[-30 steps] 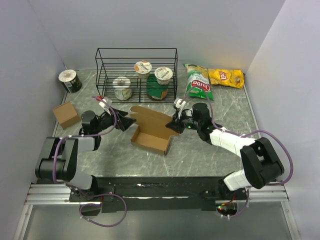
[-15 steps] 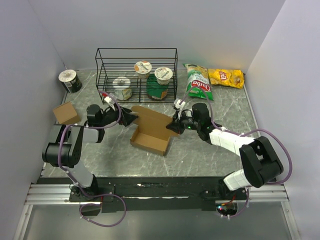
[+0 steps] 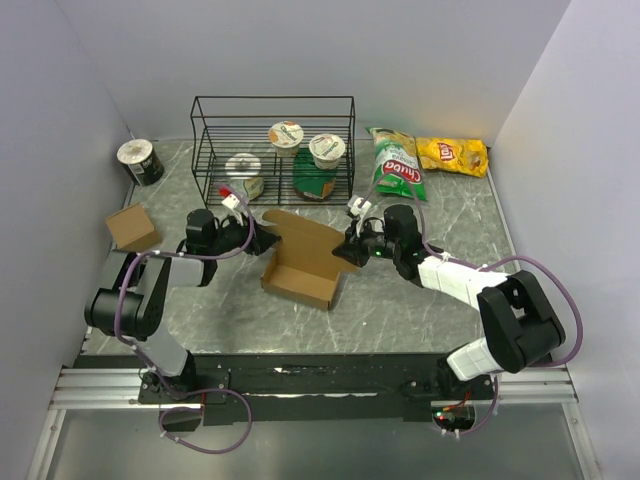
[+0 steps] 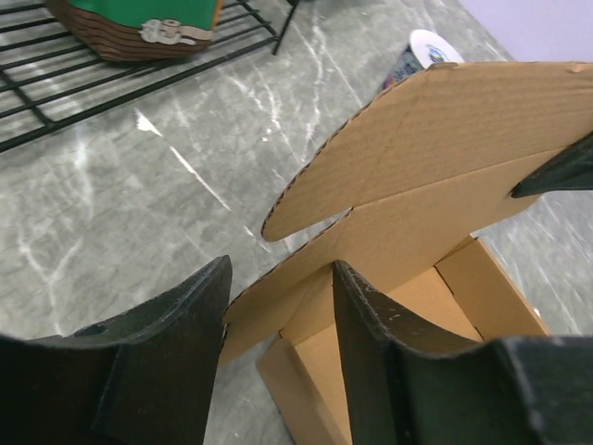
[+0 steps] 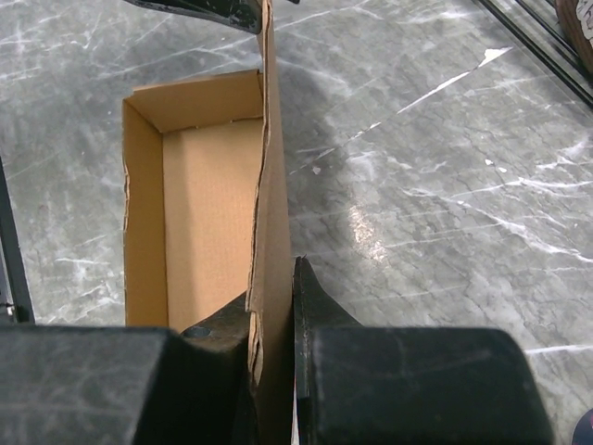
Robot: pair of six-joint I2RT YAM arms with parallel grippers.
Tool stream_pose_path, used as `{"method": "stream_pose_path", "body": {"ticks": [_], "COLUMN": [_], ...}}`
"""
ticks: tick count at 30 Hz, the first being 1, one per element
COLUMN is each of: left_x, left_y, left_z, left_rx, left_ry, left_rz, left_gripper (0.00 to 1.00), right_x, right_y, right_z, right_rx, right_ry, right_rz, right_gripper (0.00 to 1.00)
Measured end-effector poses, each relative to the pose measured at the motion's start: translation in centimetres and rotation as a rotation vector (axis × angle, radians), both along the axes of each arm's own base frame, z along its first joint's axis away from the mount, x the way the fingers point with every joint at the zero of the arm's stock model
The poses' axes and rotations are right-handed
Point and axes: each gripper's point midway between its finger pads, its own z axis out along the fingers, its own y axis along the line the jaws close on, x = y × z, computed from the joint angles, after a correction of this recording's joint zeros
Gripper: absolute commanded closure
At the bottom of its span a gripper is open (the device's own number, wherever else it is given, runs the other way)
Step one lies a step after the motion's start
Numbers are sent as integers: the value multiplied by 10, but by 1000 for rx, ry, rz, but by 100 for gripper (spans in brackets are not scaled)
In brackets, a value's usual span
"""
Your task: Fold the paper box
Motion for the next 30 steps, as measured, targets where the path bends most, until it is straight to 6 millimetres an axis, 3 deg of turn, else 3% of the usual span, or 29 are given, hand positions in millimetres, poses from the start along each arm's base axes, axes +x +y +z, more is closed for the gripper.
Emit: {"method": "stream_pose_path", "body": {"ticks": [7, 21, 23, 27, 30], "left_x": [2, -6, -6, -8, -10], "left_y": [5, -10, -11, -15, -15], "left_z": [3, -3, -5, -5, -6], "left_rx": [39, 109, 122, 139, 151], "left_ry": [-14, -11, -6, -7, -7], "left_rz": [81, 125, 141, 163, 188], "left_gripper": [53, 84, 89, 95, 96], "right_x": [4, 10, 12, 19, 25], "right_y": [-2, -7, -9, -15, -23], "right_z": [-1, -2, -1, 8, 22], "right_rx": [-10, -25, -28, -27, -19], "right_ry": [-5, -14, -20, -38, -58], "right_rz": [-22, -66, -80, -141, -217], "right_gripper": [88, 84, 77, 45, 31]}}
